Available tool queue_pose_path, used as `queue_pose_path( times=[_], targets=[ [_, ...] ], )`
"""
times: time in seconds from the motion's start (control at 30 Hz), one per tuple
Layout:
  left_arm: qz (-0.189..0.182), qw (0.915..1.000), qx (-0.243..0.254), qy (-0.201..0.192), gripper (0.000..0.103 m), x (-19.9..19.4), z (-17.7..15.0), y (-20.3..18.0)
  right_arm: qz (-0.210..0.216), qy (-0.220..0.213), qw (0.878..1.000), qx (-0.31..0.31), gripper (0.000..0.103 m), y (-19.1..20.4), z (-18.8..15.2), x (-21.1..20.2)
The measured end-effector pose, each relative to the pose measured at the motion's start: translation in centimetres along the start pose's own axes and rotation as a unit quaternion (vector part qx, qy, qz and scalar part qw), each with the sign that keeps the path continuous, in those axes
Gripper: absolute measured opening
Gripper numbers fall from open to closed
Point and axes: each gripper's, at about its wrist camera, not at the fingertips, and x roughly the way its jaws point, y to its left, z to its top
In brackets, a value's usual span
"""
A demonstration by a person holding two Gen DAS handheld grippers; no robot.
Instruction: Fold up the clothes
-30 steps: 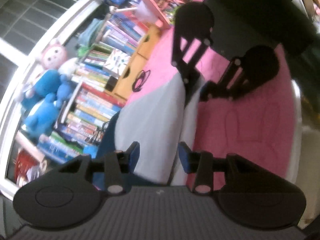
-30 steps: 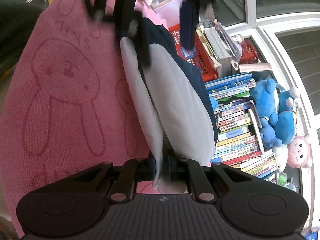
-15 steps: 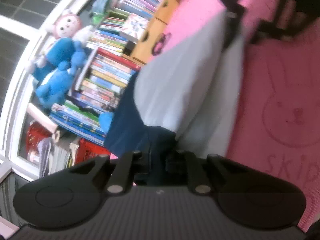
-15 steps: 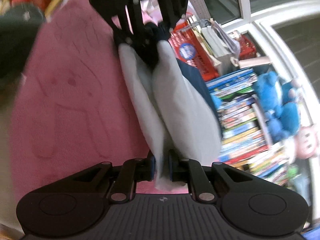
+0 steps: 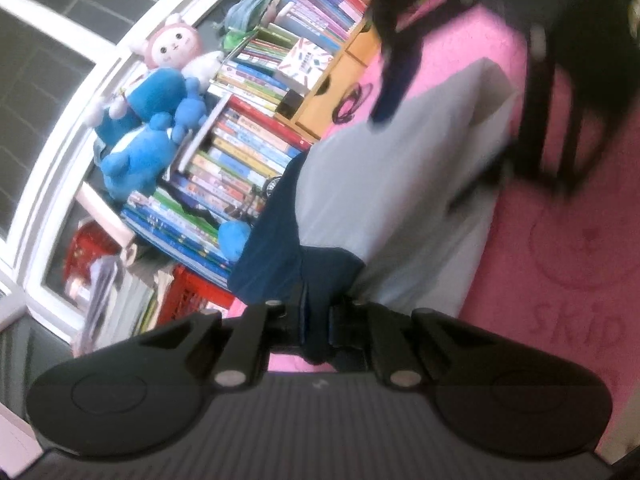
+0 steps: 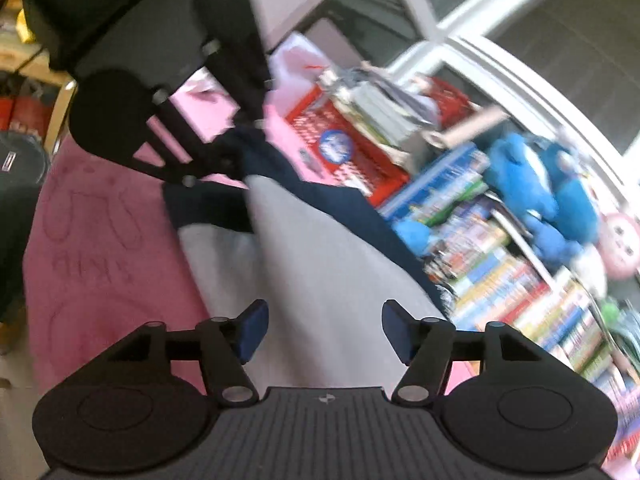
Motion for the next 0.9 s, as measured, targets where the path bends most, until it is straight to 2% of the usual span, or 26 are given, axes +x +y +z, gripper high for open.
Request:
queue_pose_path(
  times=[0.1, 0.17, 0.27, 0.3, 0.4, 0.43, 0.5, 0.57, 0.63, 0.67, 0.77, 0.9],
  targets=[
    [-0.014, 0.9993, -0.035, -0.005, 0.009, -0.5, -0.4, 0.7, -0.034, -0.02, 0.998, -0.059, 0.068, 2.1, 1.5, 2.4],
    [-0.023, 0.9979, -0.059, -0.011, 0.009, -0.9, -0.8, 1.2, -0.064, -0.037, 0.991, -0.108, 0.072, 3.6, 2.6, 3.8],
    [-0.043, 0.994, -0.099, -0.02, 0.009, -1.6, -1.5, 2.0, -0.078, -0.052, 0.98, -0.173, 0.074, 5.0, 3.6, 5.8],
    [-0.052, 0.9918, -0.115, -0.022, 0.01, -1.7, -1.7, 2.3, -0.075, -0.051, 0.981, -0.174, 0.071, 5.1, 3.7, 6.0],
    [-0.089, 0.9798, -0.177, -0.028, 0.01, -2.1, -2.7, 3.7, -0.067, -0.047, 0.981, -0.177, 0.047, 5.5, 3.9, 6.5],
    [-0.102, 0.9741, -0.2, -0.03, 0.01, -2.1, -3.0, 4.2, -0.065, -0.046, 0.981, -0.178, 0.037, 5.7, 4.0, 6.7],
    [-0.131, 0.9593, -0.248, -0.032, 0.012, -2.1, -3.9, 5.2, -0.06, -0.044, 0.981, -0.181, 0.027, 5.9, 4.1, 7.0],
    [-0.159, 0.9417, -0.295, -0.033, 0.015, -1.9, -4.8, 6.1, -0.054, -0.041, 0.981, -0.183, 0.024, 6.2, 4.2, 7.3],
    [-0.175, 0.9314, -0.318, -0.028, 0.015, -1.7, -5.4, 6.4, -0.049, -0.038, 0.981, -0.185, 0.022, 6.5, 4.3, 7.7],
    [-0.179, 0.9296, -0.321, -0.025, 0.015, -1.6, -5.5, 6.4, -0.046, -0.037, 0.981, -0.186, 0.021, 6.6, 4.4, 7.9],
    [-0.174, 0.9331, -0.314, -0.016, 0.015, -1.5, -5.3, 5.9, -0.038, -0.033, 0.981, -0.19, 0.02, 7.0, 4.6, 8.4],
    [-0.18, 0.9277, -0.327, -0.011, 0.015, -1.5, -5.7, 6.0, -0.035, -0.031, 0.981, -0.191, 0.02, 7.3, 4.6, 8.5]
  ],
)
